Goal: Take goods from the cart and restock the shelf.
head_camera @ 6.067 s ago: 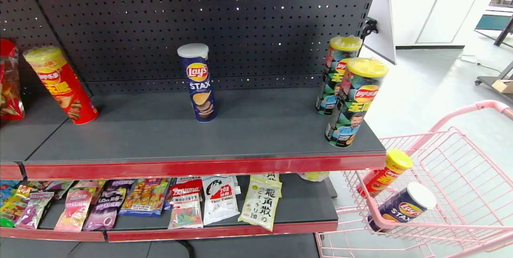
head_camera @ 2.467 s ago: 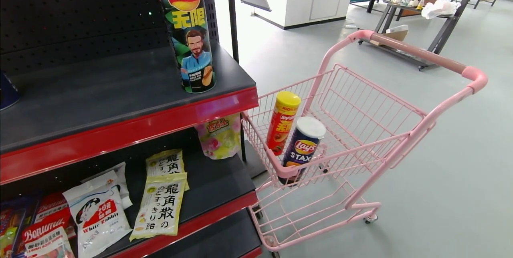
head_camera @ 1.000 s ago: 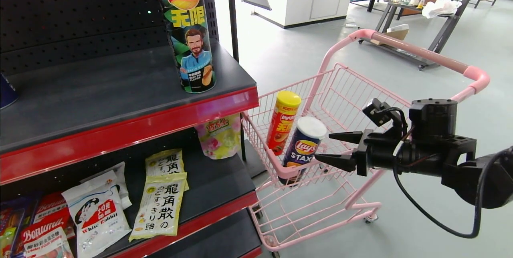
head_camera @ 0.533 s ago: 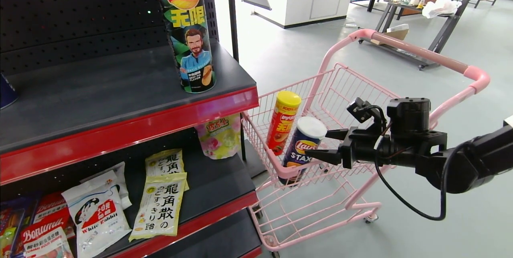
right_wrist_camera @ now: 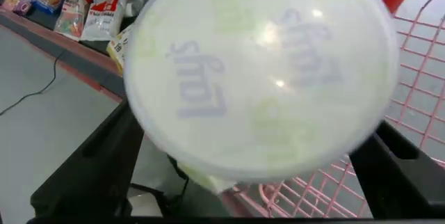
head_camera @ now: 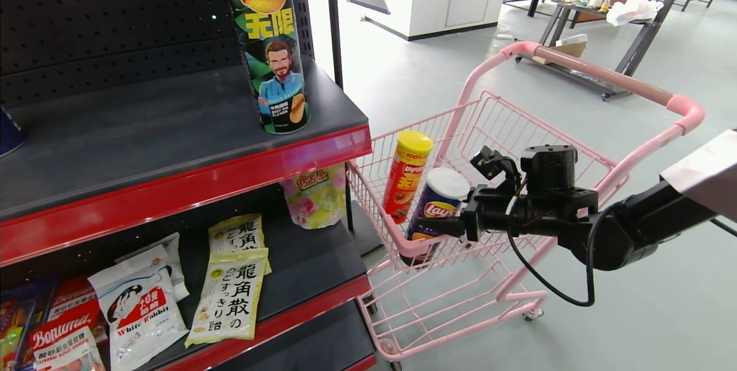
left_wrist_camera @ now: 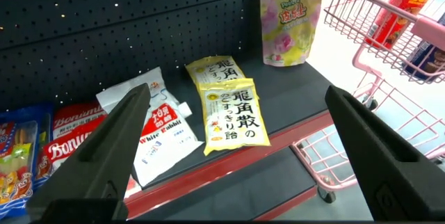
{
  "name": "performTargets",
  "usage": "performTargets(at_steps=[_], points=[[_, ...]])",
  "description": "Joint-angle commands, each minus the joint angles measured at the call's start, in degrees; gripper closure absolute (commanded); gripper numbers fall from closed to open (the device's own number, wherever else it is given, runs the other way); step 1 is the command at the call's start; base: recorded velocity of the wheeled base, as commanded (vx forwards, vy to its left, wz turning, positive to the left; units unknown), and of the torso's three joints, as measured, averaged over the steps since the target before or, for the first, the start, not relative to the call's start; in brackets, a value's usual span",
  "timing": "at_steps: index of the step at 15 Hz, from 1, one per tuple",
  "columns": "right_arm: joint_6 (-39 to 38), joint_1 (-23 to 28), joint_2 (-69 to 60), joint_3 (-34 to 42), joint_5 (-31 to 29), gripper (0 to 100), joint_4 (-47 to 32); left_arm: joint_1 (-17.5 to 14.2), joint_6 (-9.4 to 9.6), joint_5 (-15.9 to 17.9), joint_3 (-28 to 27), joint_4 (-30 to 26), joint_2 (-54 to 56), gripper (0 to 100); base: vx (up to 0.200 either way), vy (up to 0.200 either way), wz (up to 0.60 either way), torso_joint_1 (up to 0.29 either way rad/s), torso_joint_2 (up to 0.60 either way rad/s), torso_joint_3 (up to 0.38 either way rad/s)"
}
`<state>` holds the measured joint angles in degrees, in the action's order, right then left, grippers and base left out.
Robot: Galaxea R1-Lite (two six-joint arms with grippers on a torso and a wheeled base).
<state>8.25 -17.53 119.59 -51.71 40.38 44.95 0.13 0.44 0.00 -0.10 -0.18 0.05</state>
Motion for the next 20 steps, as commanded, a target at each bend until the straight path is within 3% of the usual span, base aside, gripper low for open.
performTargets(at_steps=[1,4,5,10,16,20], points=[[0.0,-0.5,3.5,-0.9,-0.1,0,2.4,0.0,0.0,0.0,0.0,0.0,0.0,0,0.0,0.0,0.0,0.0,0.0,0.0],[-1.1,-0.5,4.4,-0.5,-0.3,0,4.9,0.0,0.09,0.0,0.0,0.0,0.0,0,0.0,0.0,0.0,0.0,0.0,0.0],[-1.7,-0.6,4.4,-0.9,-0.3,100,4.9,0.0,0.09,0.0,0.0,0.0,0.0,0,0.0,0.0,0.0,0.0,0.0,0.0],[-3.0,-0.9,2.8,-1.5,-0.3,100,5.0,0.0,0.09,0.0,0.0,0.0,0.0,0,0.0,0.0,0.0,0.0,0.0,0.0],[-6.7,-0.7,-16.5,4.0,-2.3,100,4.0,0.0,0.0,0.0,0.0,0.0,0.0,0,0.0,0.0,0.0,0.0,0.0,0.0],[-7.4,0.9,-28.6,1.0,-7.6,100,-5.5,0.0,0.0,0.0,0.0,0.0,0.0,0,0.0,0.0,0.0,0.0,0.0,0.0]])
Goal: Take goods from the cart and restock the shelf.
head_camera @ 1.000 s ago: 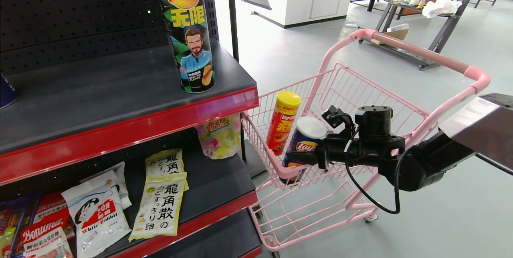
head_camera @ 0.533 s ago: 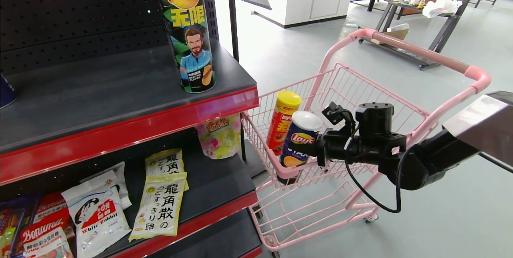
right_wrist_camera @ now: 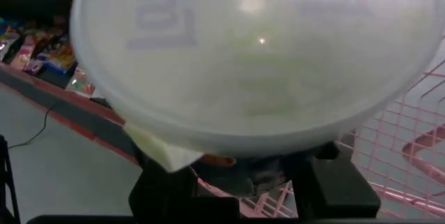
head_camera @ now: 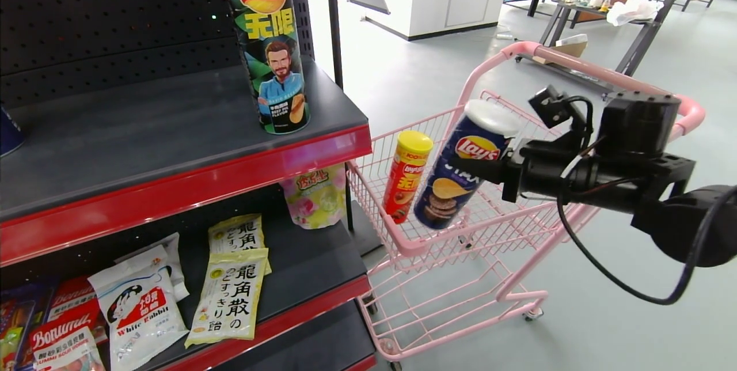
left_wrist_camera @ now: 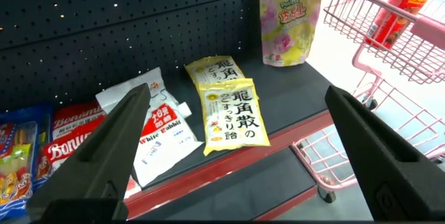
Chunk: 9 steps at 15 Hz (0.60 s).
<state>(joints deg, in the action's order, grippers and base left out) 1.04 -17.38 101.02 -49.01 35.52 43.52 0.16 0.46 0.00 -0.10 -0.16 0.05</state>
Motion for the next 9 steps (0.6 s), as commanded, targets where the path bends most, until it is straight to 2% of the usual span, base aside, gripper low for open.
performTargets(at_steps=[1,3,5,7,9], points=[[-0.2,0.8,-13.9,-1.7,-4.1,100,-6.3,0.0,-0.02,0.0,0.0,0.0,0.0,0,0.0,0.0,0.0,0.0,0.0,0.0],[-0.2,0.7,-21.7,-1.0,-9.7,100,-13.2,0.0,-0.02,0.1,0.0,0.0,0.0,0,0.0,0.0,0.0,0.0,0.0,0.0],[-0.2,0.7,-33.3,4.7,-16.5,100,-24.7,0.0,-0.02,0.0,0.0,0.0,0.0,0,0.0,0.0,0.0,0.0,0.0,0.0],[0.0,0.8,-44.5,11.6,-24.3,100,-32.9,-0.1,0.06,0.1,0.0,-0.1,0.0,0,0.0,0.0,0.0,0.0,0.0,0.0],[0.0,0.6,-52.6,14.8,-30.4,100,-39.6,0.0,0.06,0.1,0.0,0.0,0.0,0,0.0,0.0,0.0,0.0,0.0,0.0]])
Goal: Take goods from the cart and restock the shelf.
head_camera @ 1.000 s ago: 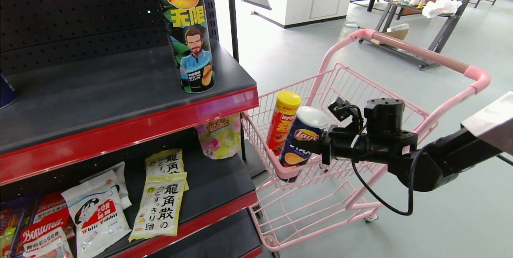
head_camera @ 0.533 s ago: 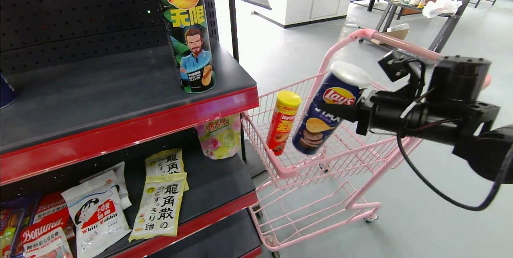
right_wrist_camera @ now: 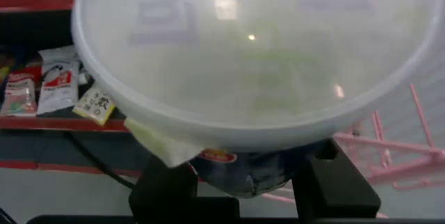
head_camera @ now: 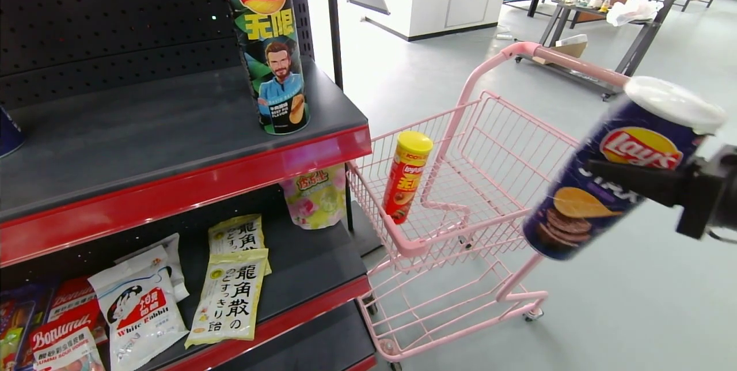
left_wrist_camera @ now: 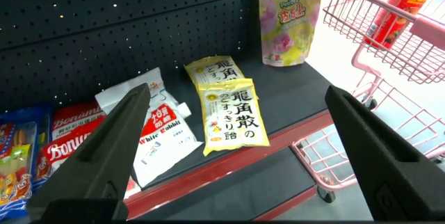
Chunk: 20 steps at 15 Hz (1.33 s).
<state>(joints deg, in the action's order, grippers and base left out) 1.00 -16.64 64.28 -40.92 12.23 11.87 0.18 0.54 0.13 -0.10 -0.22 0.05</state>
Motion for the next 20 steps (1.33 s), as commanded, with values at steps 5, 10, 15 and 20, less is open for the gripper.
performTargets(at_steps=[5,10,15,20], points=[[0.9,3.7,-23.2,7.2,-8.1,100,-17.5,-0.1,0.08,0.0,0.0,0.0,0.0,0,0.0,0.0,0.0,0.0,0.0,0.0],[1.0,3.7,-23.4,7.3,-7.7,100,-17.5,0.0,2.01,0.0,-0.1,0.0,0.0,0,0.0,0.0,0.0,0.015,-0.04,-0.03],[1.1,2.8,-20.3,4.3,-5.2,100,-17.1,-0.1,2.89,0.1,-0.1,0.2,0.0,0,0.0,0.0,0.0,0.161,-0.46,-0.294],[1.8,-0.3,-13.3,0.0,-1.4,100,-16.8,0.8,-0.54,1.3,-18.1,-0.3,-17.5,0,0.0,0.0,0.0,0.223,-0.57,-0.351]])
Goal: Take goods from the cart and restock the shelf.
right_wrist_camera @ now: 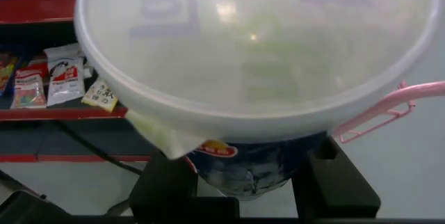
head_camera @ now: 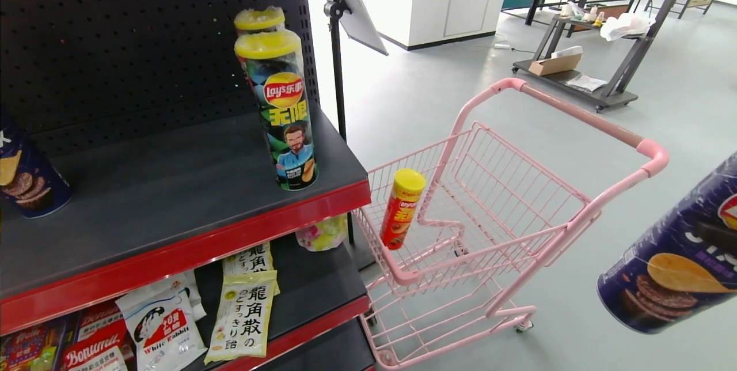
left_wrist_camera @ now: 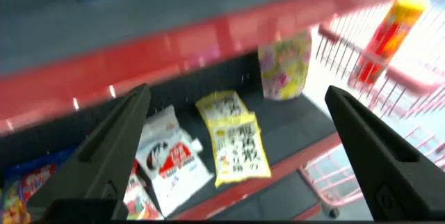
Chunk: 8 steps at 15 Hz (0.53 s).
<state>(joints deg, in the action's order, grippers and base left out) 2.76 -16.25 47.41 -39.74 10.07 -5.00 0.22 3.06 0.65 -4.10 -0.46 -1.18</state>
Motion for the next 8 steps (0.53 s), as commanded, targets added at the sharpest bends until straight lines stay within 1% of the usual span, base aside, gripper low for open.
performTargets(at_steps=[1,2,3,5,8], points=[[0.1,-0.8,4.9,-1.5,1.6,100,0.1,2.2,-4.82,2.9,-19.8,0.2,-21.1,0,0.0,0.0,0.0,0.246,-0.6,-0.359],[0.4,-0.8,6.0,-1.7,2.5,100,0.5,2.8,-4.64,4.5,-22.4,0.4,-23.7,0,0.0,0.0,0.0,0.256,-0.62,-0.364],[0.7,-0.8,7.3,-2.1,3.3,100,1.3,2.8,-4.2,5.5,-22.6,0.4,-24.0,0,0.0,0.0,0.0,0.232,-0.56,-0.325],[0.8,-0.8,9.5,-2.4,4.1,100,3.3,2.8,-2.36,7.4,-22.0,-0.1,-23.3,0,0.0,0.0,0.0,0.188,-0.44,-0.256],[1.5,-0.8,11.0,-1.7,4.3,100,4.6,2.7,-2.01,7.1,-21.7,-0.6,-23.9,0,0.0,0.0,0.0,0.17,-0.39,-0.229]])
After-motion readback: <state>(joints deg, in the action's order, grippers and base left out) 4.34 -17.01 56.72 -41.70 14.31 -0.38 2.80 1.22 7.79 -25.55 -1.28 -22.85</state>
